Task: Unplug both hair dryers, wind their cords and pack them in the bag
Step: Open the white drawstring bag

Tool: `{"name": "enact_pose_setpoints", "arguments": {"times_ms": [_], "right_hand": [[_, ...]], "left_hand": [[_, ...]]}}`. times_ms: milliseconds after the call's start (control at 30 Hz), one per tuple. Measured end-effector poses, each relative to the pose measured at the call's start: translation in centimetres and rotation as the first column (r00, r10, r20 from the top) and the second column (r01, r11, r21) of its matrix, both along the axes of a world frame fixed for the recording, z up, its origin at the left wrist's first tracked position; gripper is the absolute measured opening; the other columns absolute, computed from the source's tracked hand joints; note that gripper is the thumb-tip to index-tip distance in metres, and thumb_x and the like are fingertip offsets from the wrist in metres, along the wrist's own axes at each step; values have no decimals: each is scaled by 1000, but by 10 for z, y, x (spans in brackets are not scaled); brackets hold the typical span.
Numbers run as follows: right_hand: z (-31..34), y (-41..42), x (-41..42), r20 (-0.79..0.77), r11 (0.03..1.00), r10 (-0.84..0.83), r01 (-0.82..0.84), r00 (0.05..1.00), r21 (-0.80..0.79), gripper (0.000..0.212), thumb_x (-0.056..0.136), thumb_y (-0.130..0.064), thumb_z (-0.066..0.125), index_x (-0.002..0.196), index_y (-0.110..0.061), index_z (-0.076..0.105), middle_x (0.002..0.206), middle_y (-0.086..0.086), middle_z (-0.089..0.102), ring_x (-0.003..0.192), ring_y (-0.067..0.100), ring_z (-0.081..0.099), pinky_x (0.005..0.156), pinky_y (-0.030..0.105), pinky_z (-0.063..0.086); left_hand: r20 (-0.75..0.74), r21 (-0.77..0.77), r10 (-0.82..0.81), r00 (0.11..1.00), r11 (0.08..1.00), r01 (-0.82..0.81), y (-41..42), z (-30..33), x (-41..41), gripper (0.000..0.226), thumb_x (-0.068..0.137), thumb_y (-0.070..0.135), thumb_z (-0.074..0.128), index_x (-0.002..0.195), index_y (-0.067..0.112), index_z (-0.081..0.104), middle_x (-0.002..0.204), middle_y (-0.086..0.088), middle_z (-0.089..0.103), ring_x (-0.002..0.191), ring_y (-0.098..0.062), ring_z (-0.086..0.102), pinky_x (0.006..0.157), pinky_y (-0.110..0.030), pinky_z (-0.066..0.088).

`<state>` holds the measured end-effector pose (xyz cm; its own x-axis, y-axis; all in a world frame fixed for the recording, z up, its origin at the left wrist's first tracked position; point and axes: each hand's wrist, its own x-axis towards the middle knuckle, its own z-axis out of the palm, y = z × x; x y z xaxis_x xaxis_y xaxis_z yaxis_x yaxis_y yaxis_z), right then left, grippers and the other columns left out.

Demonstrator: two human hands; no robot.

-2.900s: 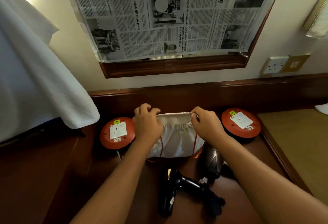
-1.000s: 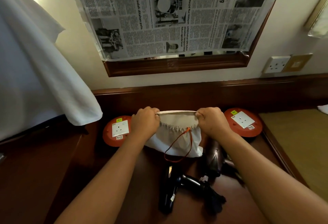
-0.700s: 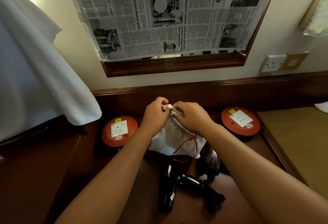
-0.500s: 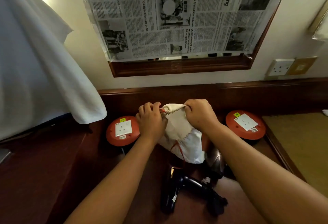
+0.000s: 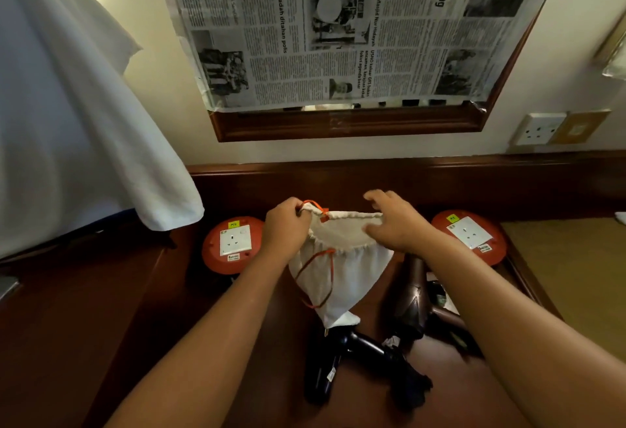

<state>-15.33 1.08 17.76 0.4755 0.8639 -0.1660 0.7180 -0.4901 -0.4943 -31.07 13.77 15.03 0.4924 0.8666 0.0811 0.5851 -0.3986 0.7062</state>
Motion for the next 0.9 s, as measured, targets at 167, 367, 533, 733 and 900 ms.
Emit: {"name": "enact_pose_setpoints", "arguments": {"times_ms": [167,367,533,733,900], "right_hand": [[1,19,-29,259,985,135,-157,957,68,46,92,-35,52,135,-24,39,127,1,53,114,21,51,94,39,39],[2,19,-26,346,975,21,-96,938,201,15,96,-23,41,85,-16,48,71,1,54,62,19,52,49,26,34],[5,9,-6,302,975,-76,8,950,221,19,92,-22,43,77,-10,50,64,0,47,58,19,45,46,26,27],[3,-2,11,193,976,-160,126,968,177,23,88,-20,45,74,-6,57,71,8,54,62,21,49,52,27,35],[-3,1,14,268,978,-83,27,960,208,52,92,-18,48,143,-25,37,147,4,31,131,28,33,99,45,42]], "left_hand": [[90,-7,-152,984,988,154,-10,12,21,11,91,17,57,102,15,59,88,1,62,82,-14,60,71,-30,51],[-11,114,-209,978,971,209,-8,10,16,28,88,17,62,113,16,48,95,-1,59,86,-17,57,63,-21,39],[-173,294,-80,982,947,129,-2,-4,-3,25,85,14,57,110,15,52,111,-6,53,102,-24,50,81,-31,34],[-128,202,-47,991,977,72,8,-10,-15,15,88,9,53,100,14,60,104,-7,52,93,-26,53,79,-40,48],[35,143,-86,996,986,80,6,-1,-6,20,89,3,50,98,11,66,101,-5,56,89,-20,55,73,-31,46]]}}
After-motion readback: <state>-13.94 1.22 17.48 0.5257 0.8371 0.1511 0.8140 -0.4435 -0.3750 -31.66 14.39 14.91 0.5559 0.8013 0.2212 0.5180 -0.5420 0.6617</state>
